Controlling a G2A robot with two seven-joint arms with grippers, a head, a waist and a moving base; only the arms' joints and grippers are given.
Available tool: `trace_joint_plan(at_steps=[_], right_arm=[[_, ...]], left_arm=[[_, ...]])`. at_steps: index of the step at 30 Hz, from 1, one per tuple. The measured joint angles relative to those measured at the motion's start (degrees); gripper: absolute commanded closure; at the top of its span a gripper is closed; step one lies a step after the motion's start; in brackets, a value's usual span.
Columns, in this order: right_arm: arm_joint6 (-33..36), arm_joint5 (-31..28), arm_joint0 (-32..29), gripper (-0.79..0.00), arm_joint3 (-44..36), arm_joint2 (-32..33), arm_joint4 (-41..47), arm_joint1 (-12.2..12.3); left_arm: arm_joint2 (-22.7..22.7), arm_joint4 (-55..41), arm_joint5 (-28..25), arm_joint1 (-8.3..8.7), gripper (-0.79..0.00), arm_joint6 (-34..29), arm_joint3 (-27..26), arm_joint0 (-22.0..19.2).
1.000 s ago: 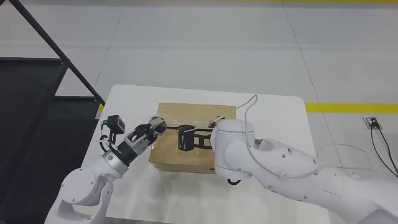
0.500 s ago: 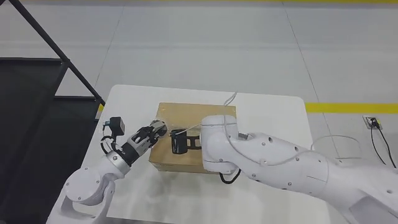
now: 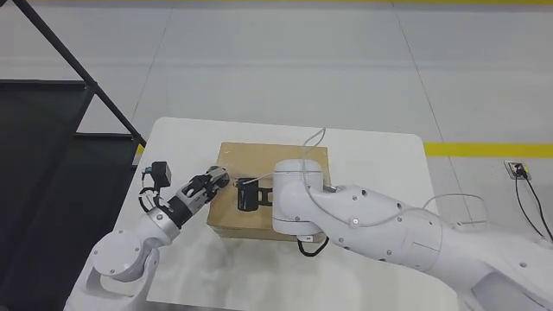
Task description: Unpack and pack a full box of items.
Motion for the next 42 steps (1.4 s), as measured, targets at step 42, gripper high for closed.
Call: trace_joint_plan(at_steps=[42], right_arm=[[-3.9, -3.9, 1.2, 0.0, 9.1, -2.5, 0.7, -5.2]], left_arm=[[0.0, 4.9, 0.9, 0.79, 0.0, 1.1, 2.5, 0.2]])
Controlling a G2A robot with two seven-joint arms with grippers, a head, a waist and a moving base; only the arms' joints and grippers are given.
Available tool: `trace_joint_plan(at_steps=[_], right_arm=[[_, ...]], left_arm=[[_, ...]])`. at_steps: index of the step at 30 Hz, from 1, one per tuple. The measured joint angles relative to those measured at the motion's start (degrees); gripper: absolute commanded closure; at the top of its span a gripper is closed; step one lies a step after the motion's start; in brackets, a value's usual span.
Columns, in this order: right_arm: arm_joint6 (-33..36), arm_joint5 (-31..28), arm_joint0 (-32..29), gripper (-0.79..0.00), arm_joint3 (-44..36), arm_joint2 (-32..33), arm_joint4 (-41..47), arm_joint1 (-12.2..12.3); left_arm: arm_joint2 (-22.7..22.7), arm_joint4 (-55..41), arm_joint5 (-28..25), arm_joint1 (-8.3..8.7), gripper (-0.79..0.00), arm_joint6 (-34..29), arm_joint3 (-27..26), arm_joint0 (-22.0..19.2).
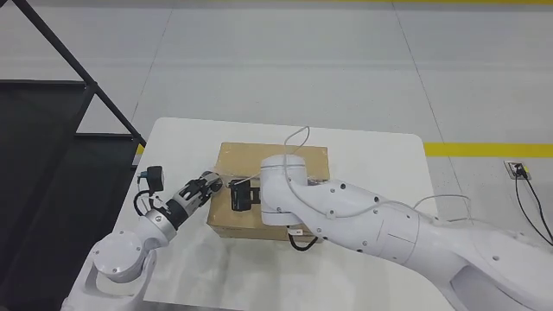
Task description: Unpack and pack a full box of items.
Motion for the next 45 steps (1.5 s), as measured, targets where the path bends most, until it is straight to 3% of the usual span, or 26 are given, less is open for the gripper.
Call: trace_joint_plan(at_steps=[12, 45], right_arm=[[-0.4, -0.4, 0.3, 0.0, 3.1, 0.0, 0.8, -1.6], [-1.2, -1.2, 0.2, 0.0, 7.1, 0.0, 2.2, -3.0]], left_arm=[[0.7, 0.7, 0.0, 0.03, 0.0, 0.5, 0.5, -0.6], [1.8, 2.3, 0.4, 0.15, 0.0, 1.0, 2.1, -2.5]])
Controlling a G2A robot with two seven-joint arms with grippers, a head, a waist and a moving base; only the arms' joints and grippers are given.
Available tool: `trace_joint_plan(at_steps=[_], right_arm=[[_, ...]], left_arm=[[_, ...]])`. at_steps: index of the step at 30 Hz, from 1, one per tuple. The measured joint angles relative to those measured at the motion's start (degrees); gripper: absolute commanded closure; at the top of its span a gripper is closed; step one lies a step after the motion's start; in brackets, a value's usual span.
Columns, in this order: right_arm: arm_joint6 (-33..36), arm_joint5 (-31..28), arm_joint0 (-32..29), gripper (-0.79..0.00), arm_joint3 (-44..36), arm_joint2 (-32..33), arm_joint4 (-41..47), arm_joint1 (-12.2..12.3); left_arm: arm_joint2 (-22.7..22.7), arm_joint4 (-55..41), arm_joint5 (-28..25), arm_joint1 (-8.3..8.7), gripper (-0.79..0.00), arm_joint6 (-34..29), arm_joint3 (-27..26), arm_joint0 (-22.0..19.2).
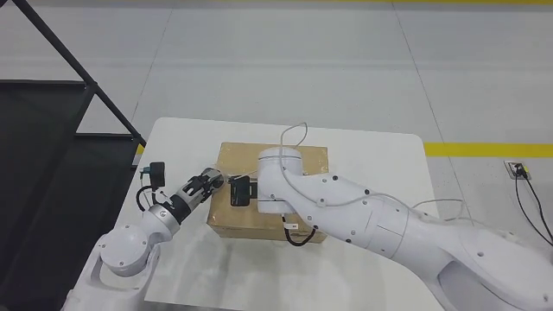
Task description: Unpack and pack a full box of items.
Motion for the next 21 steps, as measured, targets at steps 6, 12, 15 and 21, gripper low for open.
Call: trace_joint_plan(at_steps=[6, 12, 15, 21], right_arm=[[-0.1, -0.1, -0.1, 0.0, 0.7, 0.0, 0.3, -0.3], [-0.3, -0.3, 0.0, 0.0, 1.5, 0.0, 0.6, -0.6], [-0.4, -0.4, 0.0, 0.0, 2.0, 0.0, 0.9, -0.7], [-0.7, -0.7, 0.1, 0.0, 3.0, 0.0, 1.1, -1.1]], left_arm=[[0.0, 0.0, 0.1, 0.04, 0.0, -0.2, 0.2, -0.1], [-0.2, -0.5, 0.0, 0.07, -0.009, -0.1, 0.4, -0.1], [-0.4, -0.6, -0.1, 0.1, -0.018, -0.2, 0.5, -0.1], [-0.8, -0.9, -0.3, 0.17, -0.043, -0.2, 0.7, 0.1]])
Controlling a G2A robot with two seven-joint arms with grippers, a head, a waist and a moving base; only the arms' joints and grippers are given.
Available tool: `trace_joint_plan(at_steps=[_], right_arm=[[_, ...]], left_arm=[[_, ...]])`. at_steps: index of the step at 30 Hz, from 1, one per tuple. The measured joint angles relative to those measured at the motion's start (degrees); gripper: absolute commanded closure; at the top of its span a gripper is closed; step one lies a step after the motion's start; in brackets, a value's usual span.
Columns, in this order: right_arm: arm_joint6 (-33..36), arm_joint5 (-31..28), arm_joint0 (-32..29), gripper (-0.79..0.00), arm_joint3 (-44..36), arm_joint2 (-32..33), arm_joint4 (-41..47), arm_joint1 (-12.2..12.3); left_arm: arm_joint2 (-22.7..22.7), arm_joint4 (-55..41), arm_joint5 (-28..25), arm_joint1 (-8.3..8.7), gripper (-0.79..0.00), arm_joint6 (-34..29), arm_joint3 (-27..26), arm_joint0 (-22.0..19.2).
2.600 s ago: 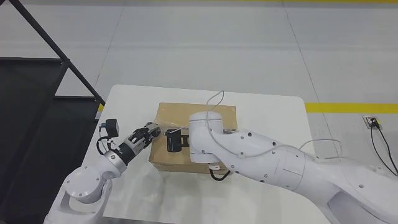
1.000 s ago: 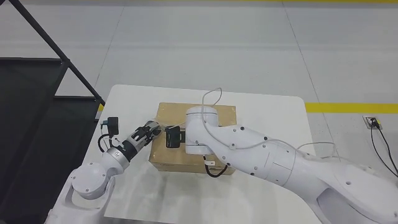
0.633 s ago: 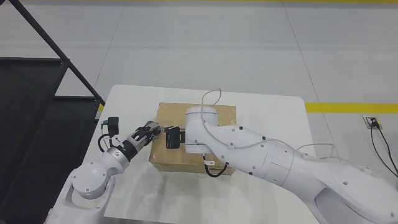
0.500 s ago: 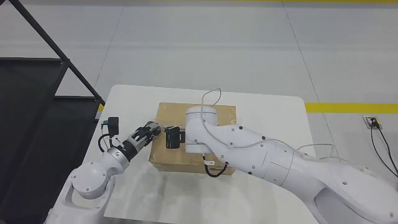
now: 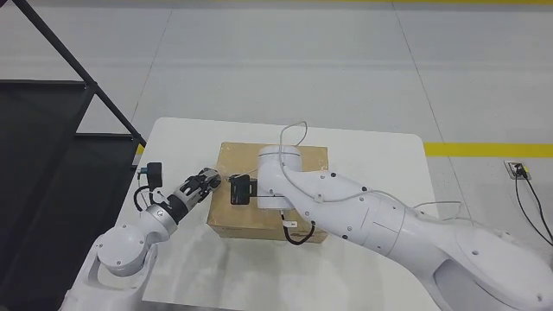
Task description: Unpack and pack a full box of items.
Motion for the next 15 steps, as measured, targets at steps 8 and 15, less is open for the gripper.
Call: trace_joint_plan(at_steps=[8, 15], right_arm=[[-0.2, -0.2, 0.2, 0.0, 1.1, 0.0, 0.3, -0.5], [-0.5, -0.5, 0.4, 0.0, 1.7, 0.0, 0.3, -0.8]], left_arm=[[-0.2, -0.4, 0.0, 0.05, -0.089, 0.1, 0.2, 0.0], [-0.6, -0.7, 0.0, 0.11, -0.126, 0.2, 0.5, -0.2]])
